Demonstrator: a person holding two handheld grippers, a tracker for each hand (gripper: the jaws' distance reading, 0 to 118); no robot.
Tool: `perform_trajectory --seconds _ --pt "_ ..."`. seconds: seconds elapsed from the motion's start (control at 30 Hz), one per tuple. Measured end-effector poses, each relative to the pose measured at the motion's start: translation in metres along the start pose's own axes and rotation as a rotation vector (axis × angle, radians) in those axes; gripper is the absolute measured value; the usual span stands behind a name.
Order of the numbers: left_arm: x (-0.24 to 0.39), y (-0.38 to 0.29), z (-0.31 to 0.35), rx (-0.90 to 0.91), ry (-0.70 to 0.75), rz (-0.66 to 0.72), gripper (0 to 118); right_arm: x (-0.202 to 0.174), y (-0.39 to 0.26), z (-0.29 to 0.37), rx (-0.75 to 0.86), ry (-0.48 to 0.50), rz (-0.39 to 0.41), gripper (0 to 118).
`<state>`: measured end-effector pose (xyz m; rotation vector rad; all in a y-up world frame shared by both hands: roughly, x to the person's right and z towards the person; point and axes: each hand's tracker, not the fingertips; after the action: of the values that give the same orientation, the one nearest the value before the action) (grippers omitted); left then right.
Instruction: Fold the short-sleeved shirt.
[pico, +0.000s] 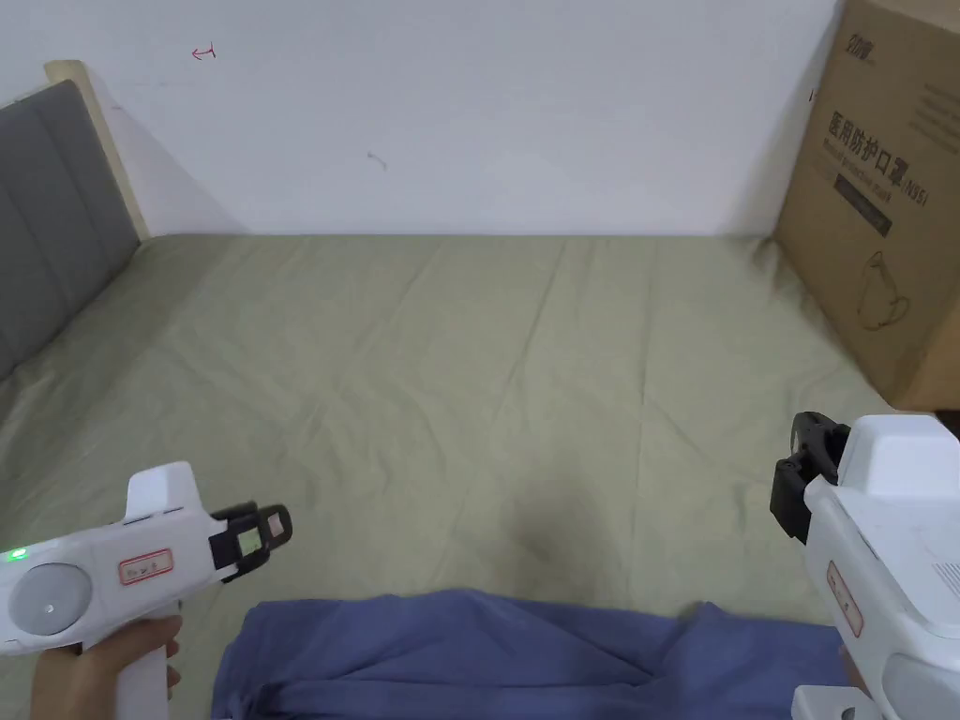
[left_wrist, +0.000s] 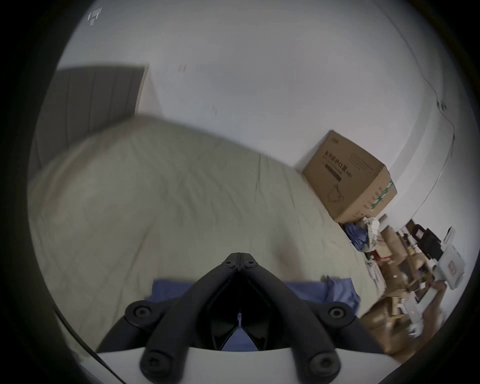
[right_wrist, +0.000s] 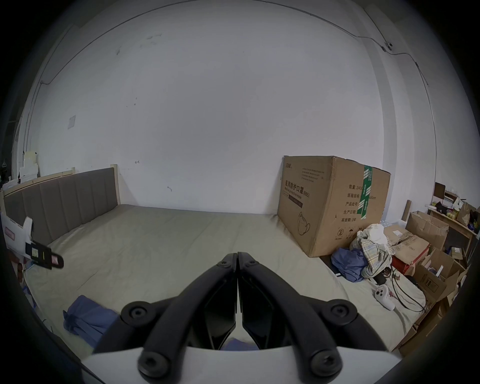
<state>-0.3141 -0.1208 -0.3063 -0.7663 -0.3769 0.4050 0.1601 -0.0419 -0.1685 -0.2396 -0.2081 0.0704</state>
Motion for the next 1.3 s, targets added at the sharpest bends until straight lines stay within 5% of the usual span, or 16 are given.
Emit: perform_trajectory --seconds 0.3,0.37,0.43,0.5,0.63,0.73,0.9,1.03,1.3 --pt "-0.088 -0.023 -0.024 -0.222 0.018 0.134 8 -0.016 -0.009 -0.016 -0.050 0.012 0.012 0" --pt "-0.097 -0.029 -0.027 -0.251 0.030 0.149 36 -0.020 -0.011 -0.021 -0.061 0.016 0.015 0" --pt "-0.104 -0.036 -0.033 -0.268 0.045 0.147 78 -0.022 -0.013 -0.022 -0.070 0.025 0.019 0" --pt "-0.125 -0.040 -0.043 -0.298 0.051 0.164 88 -0.026 -0.014 -0.025 -0.082 0.027 0.027 0" --pt "-0.129 -0.051 -0.050 -0.333 0.024 0.195 85 -0.028 -0.015 -0.029 -0.097 0.036 0.041 0" --pt "-0.127 -0.059 -0.058 -0.354 -0.001 0.214 62 -0.028 -0.016 -0.028 -0.103 0.035 0.049 0" --pt "-0.132 -0.068 -0.083 -0.378 0.000 0.175 47 -0.023 -0.017 -0.026 -0.110 0.028 0.052 0" --pt "-0.126 -0.064 -0.081 -0.360 0.023 0.160 7 -0.016 -0.016 -0.023 -0.110 0.016 0.054 0" --pt "-0.103 -0.030 -0.037 -0.262 0.070 0.060 3 -0.006 -0.011 -0.018 -0.085 0.011 0.038 0"
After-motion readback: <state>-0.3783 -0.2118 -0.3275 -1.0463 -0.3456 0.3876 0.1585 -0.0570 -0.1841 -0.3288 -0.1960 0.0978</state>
